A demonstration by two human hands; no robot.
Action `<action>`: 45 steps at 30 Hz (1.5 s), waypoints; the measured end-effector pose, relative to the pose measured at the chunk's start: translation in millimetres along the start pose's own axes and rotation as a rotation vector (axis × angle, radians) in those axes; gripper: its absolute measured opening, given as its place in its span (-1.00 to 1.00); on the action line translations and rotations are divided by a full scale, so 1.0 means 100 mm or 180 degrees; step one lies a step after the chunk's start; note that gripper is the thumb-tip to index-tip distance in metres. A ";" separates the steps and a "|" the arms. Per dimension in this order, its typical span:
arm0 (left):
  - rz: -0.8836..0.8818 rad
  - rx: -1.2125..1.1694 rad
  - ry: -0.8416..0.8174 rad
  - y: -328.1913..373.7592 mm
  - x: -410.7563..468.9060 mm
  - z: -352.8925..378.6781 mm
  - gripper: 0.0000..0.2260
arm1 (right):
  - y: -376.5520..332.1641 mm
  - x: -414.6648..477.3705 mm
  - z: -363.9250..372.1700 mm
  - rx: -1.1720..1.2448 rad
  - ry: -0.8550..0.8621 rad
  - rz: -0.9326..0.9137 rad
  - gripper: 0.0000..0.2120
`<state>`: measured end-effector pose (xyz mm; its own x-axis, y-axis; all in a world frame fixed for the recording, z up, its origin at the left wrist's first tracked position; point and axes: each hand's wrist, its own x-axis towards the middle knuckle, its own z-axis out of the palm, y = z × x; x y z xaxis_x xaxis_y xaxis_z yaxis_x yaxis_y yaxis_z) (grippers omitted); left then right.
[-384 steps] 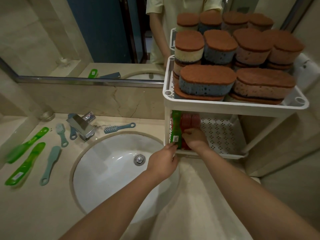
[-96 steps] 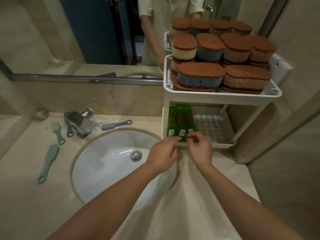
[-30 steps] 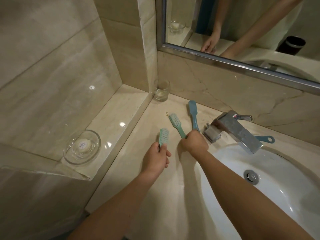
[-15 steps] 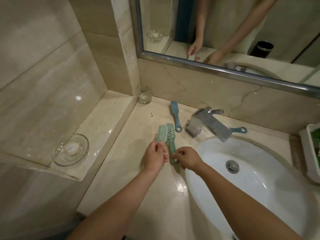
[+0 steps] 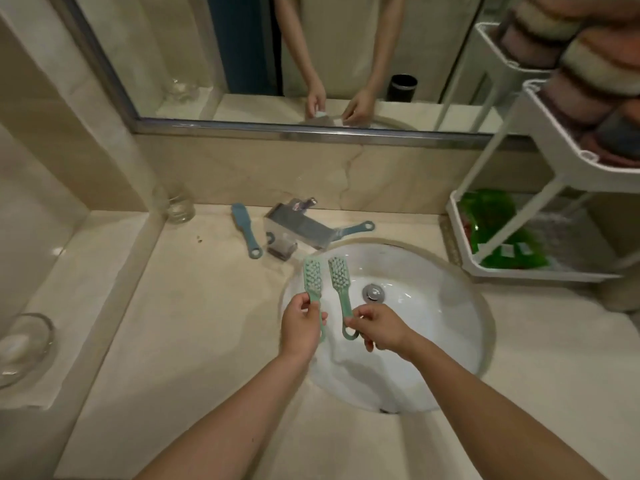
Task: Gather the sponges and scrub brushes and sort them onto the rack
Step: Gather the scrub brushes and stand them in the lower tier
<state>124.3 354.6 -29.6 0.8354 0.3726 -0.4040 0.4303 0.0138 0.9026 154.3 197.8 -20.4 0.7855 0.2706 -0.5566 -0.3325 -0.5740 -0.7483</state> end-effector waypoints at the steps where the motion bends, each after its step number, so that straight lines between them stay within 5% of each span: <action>1: 0.0023 0.0039 -0.0047 0.01 -0.05 0.10 -0.90 | 0.08 -0.06 -0.10 0.0018 0.0028 0.0018 -0.82; 25: 0.0658 0.0613 -0.1073 0.43 -1.26 2.93 -0.91 | 1.62 -1.28 -2.56 0.0660 0.0970 -0.0071 -0.76; 35: 0.0331 0.0431 -0.1165 0.94 -0.97 3.55 -0.86 | 1.44 -0.92 -3.39 0.0683 0.1632 0.0076 -0.71; 39: 0.0157 0.0432 -0.0966 1.13 -0.73 3.73 -0.74 | 1.35 -0.59 -3.60 0.0824 0.1637 0.0295 -0.87; 45: 0.0010 0.0564 -0.0740 1.20 -0.50 3.91 -0.76 | 1.32 -0.16 -3.78 0.0731 0.1452 0.0353 -0.80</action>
<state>268.0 -25.5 40.4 0.8840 0.1496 -0.4430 0.4636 -0.1570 0.8720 295.6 -174.4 26.5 0.8695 -0.1760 -0.4615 -0.4924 -0.3820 -0.7821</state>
